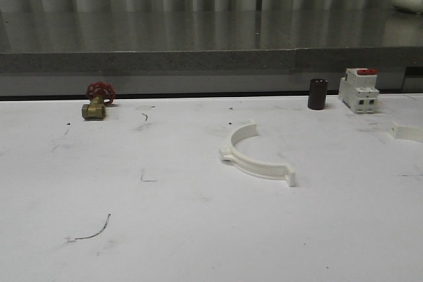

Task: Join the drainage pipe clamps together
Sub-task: 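Lower the right gripper and grasp the other white clamp half's tab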

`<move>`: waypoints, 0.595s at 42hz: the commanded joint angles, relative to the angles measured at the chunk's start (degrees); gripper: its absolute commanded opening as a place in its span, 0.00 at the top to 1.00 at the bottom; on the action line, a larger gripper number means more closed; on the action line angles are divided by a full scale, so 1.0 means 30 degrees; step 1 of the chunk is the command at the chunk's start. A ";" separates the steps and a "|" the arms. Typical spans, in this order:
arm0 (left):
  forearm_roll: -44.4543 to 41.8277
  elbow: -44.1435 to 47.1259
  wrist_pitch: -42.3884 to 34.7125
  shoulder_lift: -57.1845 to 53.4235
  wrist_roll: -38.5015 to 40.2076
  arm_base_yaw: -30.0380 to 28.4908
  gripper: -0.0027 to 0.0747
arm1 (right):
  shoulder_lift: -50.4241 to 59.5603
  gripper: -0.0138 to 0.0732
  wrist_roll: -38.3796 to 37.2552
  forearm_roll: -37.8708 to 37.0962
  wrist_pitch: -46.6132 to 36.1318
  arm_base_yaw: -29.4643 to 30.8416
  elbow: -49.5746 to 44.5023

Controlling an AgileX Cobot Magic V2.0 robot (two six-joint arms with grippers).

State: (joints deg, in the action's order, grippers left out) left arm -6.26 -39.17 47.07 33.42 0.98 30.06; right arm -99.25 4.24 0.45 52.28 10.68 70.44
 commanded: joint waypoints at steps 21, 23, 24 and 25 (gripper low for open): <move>0.0104 -0.0517 -0.1336 0.0007 -0.0015 -0.0056 0.52 | -0.2206 0.26 0.0896 0.0081 -0.3923 0.0023 0.0644; 0.0104 -0.0517 -0.1336 0.0007 -0.0015 -0.0056 0.52 | -0.2301 0.26 0.0896 0.0081 -0.3853 0.0023 0.0644; 0.0104 -0.0517 -0.1336 0.0007 -0.0015 -0.0056 0.52 | -0.2319 0.26 0.0896 0.0081 -0.3834 0.0023 0.0644; 0.0104 -0.0517 -0.1336 0.0007 -0.0015 -0.0056 0.52 | -0.2333 0.27 0.0896 0.0081 -0.3757 0.0023 0.0644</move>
State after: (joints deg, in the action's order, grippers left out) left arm -6.26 -39.17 47.03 33.42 0.89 30.06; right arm -108.62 6.21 0.48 41.85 10.68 70.55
